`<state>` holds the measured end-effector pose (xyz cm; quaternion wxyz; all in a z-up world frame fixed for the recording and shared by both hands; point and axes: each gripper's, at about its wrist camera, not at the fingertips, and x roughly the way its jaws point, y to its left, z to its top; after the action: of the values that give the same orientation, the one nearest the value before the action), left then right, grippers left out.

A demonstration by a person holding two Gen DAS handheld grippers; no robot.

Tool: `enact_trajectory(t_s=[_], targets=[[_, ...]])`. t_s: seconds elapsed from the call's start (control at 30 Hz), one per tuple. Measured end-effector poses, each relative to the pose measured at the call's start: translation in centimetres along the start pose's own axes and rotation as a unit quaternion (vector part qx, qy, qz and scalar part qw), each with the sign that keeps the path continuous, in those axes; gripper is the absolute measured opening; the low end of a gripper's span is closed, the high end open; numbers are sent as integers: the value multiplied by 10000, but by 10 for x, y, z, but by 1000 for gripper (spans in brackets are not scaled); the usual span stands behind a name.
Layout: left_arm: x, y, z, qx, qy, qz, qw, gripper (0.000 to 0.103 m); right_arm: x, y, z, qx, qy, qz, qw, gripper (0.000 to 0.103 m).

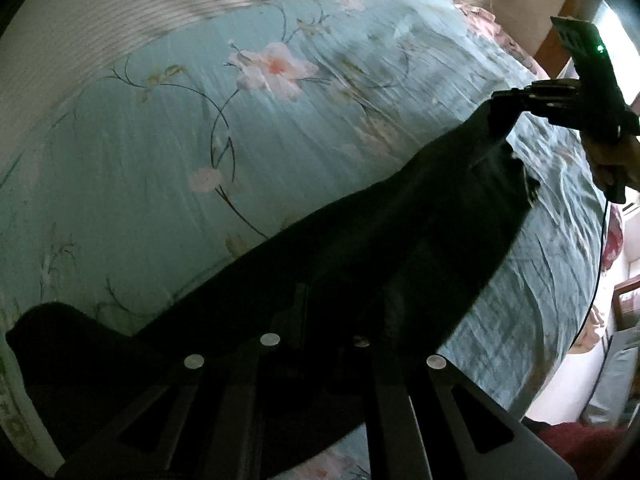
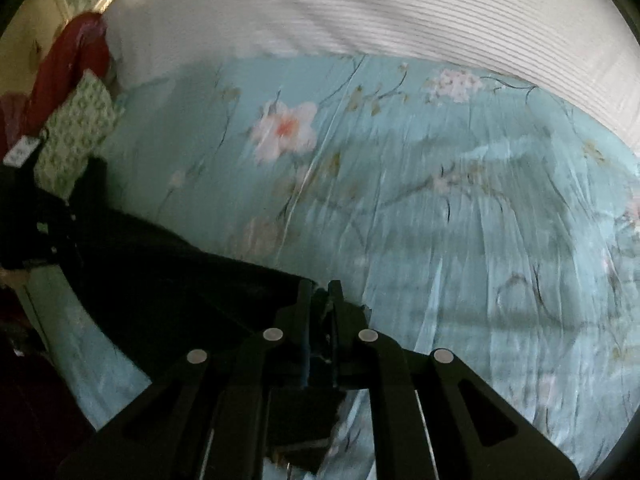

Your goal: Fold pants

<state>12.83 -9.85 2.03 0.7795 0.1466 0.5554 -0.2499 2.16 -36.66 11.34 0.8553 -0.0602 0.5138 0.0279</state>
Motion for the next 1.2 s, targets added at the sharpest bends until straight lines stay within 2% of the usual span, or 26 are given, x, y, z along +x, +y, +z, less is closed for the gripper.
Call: enact_trajectory(t_s=[0.3,0.47,0.57,0.6,0.7,0.73,0.77,0.8,0.83,0.93,1.07,1.1,1.13,1.17,1.2], targets=[[2,-27,-33,372,-36,38,9993,3,-6,12,-48,88,126,-179,9997,8],[20,-36,-47,377,178,96,9991,5,2,16,-61,63,271,-329,9991,8],[29,-39,-54,340,336,170,9987,9,7,19,-67,23,315,-435,9986,8],[31,-39,-56,305,368,179,9987,10,9,19,-69,27,353,-499,9981,14],[28,-36,-60,136,397,191,9989,16,9,18,-76,236,482,-469,9975,24],[27,-35,-62,75,416,162,9990,22,7,18,-79,287,498,-517,9970,27],[26,-32,-65,-2,434,163,9989,30,5,17,-81,324,518,-574,9965,37],[23,-29,-67,-77,439,163,9989,33,3,17,-84,372,546,-682,9955,47],[19,-25,-71,-183,420,137,9989,37,0,16,-87,436,557,-791,9944,49],[7,-15,-80,-418,372,92,9984,38,-16,15,-95,807,410,-817,9925,50],[-14,9,-89,-854,303,73,9959,48,-36,25,-94,1166,38,-723,9905,50],[-19,16,-92,-972,309,139,9947,52,-39,29,-92,1196,-42,-693,9904,50],[-21,21,-93,-1049,323,198,9938,63,-43,35,-90,1223,-135,-675,9901,50],[-25,33,-94,-1253,377,292,9910,67,-45,42,-88,1254,-235,-620,9899,50],[-27,41,-95,-1402,389,298,9889,67,-45,51,-84,1297,-345,-485,9898,50]])
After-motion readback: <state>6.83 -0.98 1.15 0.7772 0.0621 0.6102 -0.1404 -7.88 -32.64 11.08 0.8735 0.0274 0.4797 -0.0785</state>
